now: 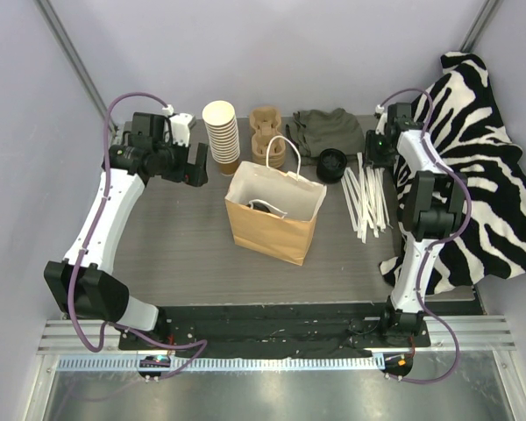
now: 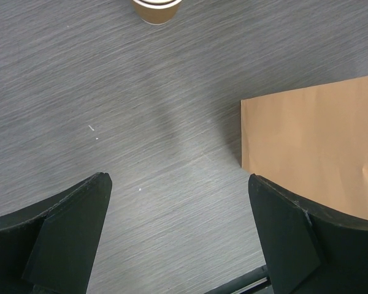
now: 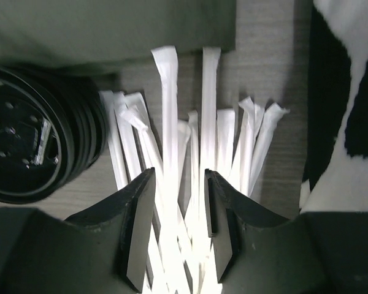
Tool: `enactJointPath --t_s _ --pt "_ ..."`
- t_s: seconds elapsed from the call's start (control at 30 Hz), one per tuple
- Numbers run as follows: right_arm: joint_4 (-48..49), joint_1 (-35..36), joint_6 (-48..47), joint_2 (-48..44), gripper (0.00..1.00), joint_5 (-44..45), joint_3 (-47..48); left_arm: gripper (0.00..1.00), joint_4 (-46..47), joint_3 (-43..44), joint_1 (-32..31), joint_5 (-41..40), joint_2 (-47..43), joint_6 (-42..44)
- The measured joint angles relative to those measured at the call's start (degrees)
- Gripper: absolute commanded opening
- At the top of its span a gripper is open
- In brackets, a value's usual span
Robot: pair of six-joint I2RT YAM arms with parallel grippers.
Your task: Pack the takeout coffee
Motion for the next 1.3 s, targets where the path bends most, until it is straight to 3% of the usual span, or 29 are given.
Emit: enactJointPath --t_s 0.93,1.0,1.13,1.3 --pt "1.95 0.74 0.0 9.84 0.38 -2.19 8.0 1.0 -2.34 0.13 0.0 -0.55 2.95 1.42" --pt "2.16 0.74 0.0 10.88 0.34 -2.21 8.79 1.0 -2.56 0.22 0.0 -0.57 3.1 1.46" --pt "2.21 0.83 -0.04 12.74 0.01 -2.69 10.08 1.0 -3.69 1.2 0.0 -0.94 3.65 1.73" --pt "1.64 0.83 0.28 12.46 0.01 -5.44 10.86 1.0 -4.83 2.97 0.0 -1.01 4.09 2.49"
